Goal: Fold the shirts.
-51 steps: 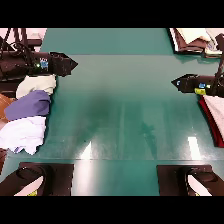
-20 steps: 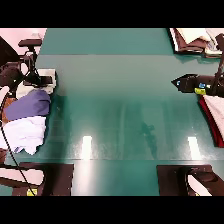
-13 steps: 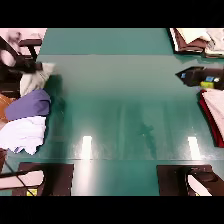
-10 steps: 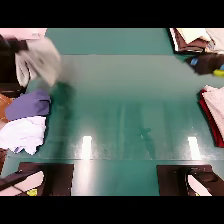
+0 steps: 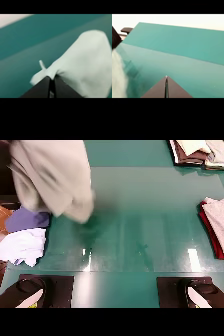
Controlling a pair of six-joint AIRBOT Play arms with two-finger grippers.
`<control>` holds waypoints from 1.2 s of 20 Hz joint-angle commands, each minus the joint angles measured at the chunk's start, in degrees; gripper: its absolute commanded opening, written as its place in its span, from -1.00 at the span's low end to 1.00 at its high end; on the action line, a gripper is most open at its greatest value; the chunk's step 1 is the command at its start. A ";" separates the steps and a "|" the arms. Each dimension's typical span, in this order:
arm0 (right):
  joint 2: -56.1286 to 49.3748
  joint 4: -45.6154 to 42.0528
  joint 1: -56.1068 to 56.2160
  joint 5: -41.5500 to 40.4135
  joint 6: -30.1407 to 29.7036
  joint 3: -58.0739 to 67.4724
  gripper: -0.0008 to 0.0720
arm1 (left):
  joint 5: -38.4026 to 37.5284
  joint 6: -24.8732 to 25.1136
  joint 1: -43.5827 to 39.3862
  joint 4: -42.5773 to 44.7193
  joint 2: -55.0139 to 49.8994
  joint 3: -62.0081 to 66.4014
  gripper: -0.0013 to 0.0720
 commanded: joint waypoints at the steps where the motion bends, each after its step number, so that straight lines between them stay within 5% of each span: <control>1: 0.02 0.11 0.04 1.86 0.90 1.36 -0.93 | -4.02 -1.49 -13.05 -6.01 -4.28 -5.20 -0.90; 5: -0.02 0.11 0.04 3.91 1.03 1.36 -0.93 | 6.97 -0.02 -26.10 -11.58 -16.26 -8.59 -0.82; 6: 0.02 0.09 0.04 4.37 1.03 1.36 -0.93 | 10.82 1.20 -27.28 -13.20 -18.56 -8.59 0.00; 7: 0.02 0.09 0.04 4.90 1.03 1.36 -0.93 | 13.92 1.11 -27.43 -13.97 -19.82 -8.59 0.57; 11: -0.02 0.07 0.04 5.84 1.03 1.33 -0.93 | 8.61 0.98 -18.36 -10.58 -18.27 -5.66 0.37; 18: -0.02 0.07 0.04 7.02 1.03 1.31 -0.93 | -3.39 -0.57 18.38 -17.44 -12.63 -15.28 0.37; 24: -0.04 0.07 0.04 7.13 1.03 1.31 -0.93 | 4.79 3.37 30.95 -30.38 -12.81 -40.00 0.37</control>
